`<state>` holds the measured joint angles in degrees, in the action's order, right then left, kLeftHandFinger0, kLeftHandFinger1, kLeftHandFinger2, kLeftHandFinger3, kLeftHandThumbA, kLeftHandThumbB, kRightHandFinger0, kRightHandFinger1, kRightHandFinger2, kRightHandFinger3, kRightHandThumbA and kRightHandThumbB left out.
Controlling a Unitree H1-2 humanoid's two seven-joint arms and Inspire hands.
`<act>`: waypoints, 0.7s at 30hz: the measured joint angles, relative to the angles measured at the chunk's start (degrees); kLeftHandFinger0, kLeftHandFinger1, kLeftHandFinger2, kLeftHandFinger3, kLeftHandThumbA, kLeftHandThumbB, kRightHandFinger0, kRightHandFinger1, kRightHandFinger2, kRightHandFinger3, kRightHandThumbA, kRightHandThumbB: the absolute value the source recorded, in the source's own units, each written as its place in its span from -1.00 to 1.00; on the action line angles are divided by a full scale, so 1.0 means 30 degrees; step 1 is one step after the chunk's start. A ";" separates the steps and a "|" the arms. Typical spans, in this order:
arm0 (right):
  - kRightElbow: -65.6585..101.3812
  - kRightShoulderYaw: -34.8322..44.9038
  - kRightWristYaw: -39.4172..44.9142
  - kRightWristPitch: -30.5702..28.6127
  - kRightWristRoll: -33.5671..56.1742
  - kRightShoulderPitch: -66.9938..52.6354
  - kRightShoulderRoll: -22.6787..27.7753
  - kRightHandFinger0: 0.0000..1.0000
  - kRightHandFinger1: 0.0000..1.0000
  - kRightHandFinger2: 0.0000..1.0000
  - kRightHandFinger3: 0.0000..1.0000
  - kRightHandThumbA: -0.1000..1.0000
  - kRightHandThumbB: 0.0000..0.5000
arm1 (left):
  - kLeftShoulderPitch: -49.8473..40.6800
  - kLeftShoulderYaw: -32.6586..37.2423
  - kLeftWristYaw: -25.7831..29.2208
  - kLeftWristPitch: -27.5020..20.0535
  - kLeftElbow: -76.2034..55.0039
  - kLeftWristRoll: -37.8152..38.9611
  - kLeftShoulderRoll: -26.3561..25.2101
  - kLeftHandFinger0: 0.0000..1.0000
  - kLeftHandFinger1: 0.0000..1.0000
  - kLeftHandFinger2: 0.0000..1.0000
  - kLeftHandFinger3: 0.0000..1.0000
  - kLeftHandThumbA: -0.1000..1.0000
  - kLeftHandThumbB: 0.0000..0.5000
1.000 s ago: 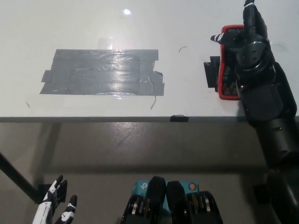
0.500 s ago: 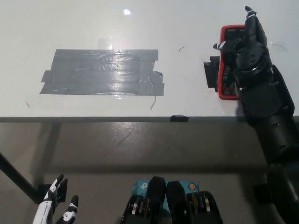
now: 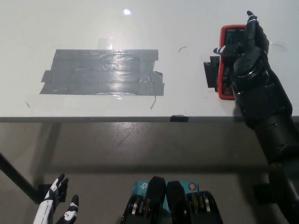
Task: The robot first picks the multimeter with right hand and then unfolds the black stand on the back of it using left hand
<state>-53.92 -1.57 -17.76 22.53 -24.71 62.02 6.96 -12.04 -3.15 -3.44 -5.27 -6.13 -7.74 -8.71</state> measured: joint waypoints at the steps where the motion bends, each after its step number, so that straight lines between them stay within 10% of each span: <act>1: -0.0007 0.0002 -0.0033 0.0000 0.0050 0.0003 -0.0006 1.00 1.00 1.00 1.00 1.00 0.55 | 0.0019 0.0002 -0.0001 0.0000 0.0000 -0.0002 0.0000 1.00 1.00 1.00 1.00 0.14 -0.72; 21: -0.2413 0.2092 -0.2572 -0.2078 0.2123 0.0686 -0.0662 1.00 1.00 1.00 1.00 1.00 0.56 | 0.0118 0.0007 0.0000 -0.0010 0.0002 -0.0070 0.0000 1.00 1.00 1.00 1.00 0.19 -0.69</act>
<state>-61.15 4.71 -25.48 16.30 -18.34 64.07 4.98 -11.69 -3.13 -3.44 -5.30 -6.12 -7.95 -8.71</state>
